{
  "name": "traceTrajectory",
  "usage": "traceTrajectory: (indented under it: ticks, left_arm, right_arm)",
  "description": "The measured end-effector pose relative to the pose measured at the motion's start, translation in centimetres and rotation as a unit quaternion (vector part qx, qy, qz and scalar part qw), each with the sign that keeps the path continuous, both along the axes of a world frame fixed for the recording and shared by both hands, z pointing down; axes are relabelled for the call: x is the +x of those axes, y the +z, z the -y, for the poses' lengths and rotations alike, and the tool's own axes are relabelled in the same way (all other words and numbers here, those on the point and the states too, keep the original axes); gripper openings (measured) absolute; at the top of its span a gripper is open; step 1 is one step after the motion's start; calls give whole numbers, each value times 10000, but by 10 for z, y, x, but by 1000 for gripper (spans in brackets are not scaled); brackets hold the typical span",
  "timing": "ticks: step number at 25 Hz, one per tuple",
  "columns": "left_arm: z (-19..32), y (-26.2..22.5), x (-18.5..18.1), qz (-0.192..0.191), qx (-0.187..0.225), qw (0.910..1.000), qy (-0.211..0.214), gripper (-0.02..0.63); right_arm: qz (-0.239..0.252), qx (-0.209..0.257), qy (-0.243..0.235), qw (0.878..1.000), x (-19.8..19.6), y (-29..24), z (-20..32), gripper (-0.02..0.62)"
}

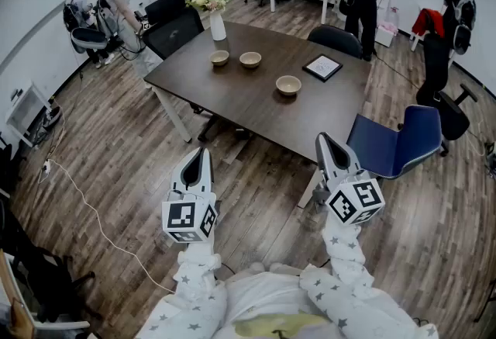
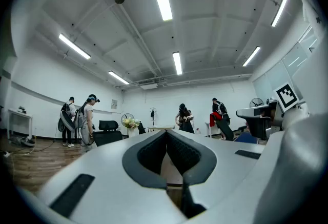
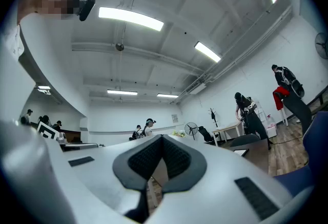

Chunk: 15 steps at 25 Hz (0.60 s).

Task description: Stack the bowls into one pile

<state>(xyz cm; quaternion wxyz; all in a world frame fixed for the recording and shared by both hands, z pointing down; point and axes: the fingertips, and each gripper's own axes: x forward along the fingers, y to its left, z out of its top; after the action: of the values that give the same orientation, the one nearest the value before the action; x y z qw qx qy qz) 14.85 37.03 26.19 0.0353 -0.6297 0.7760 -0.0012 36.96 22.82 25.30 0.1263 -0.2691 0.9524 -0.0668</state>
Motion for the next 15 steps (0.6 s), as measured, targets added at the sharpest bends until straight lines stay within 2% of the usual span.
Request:
traceTrajectory:
  ticks: [15]
  left_arm:
    - [15,19,30,-86,-254,9996,49,25]
  right_arm:
    - [86,-283,86,9995,24,16,15,21]
